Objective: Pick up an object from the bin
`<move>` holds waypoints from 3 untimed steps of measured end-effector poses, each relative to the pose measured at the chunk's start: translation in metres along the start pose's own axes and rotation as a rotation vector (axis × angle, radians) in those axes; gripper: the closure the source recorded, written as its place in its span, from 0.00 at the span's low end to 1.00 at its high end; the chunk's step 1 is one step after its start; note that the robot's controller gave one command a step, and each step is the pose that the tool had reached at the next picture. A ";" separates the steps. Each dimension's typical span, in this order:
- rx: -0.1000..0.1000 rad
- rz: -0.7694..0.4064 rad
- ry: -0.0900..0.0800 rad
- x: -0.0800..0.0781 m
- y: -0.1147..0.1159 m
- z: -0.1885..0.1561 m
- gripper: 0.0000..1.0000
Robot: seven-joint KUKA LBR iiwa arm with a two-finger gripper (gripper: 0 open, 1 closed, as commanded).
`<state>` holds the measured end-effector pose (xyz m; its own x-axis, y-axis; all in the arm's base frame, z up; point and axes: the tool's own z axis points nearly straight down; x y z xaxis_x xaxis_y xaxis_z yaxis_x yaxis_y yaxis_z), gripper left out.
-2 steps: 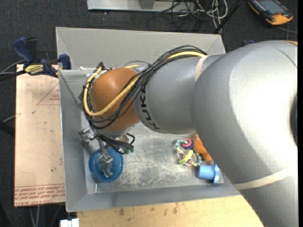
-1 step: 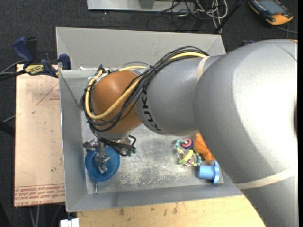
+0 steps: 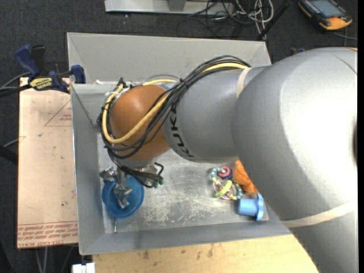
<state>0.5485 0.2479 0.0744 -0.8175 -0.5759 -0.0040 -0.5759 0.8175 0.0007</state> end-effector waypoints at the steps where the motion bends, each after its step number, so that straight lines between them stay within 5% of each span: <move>1: 0.000 0.000 0.002 0.001 0.000 -0.003 1.00; 3: 0.000 -0.001 0.003 0.002 0.001 -0.032 1.00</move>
Offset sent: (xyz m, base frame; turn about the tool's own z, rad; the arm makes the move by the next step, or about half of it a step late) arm 0.0000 -0.0001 0.0052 0.0000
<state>0.5464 0.2473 0.1068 -0.8172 -0.5764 -0.0015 -0.5764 0.8172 0.0012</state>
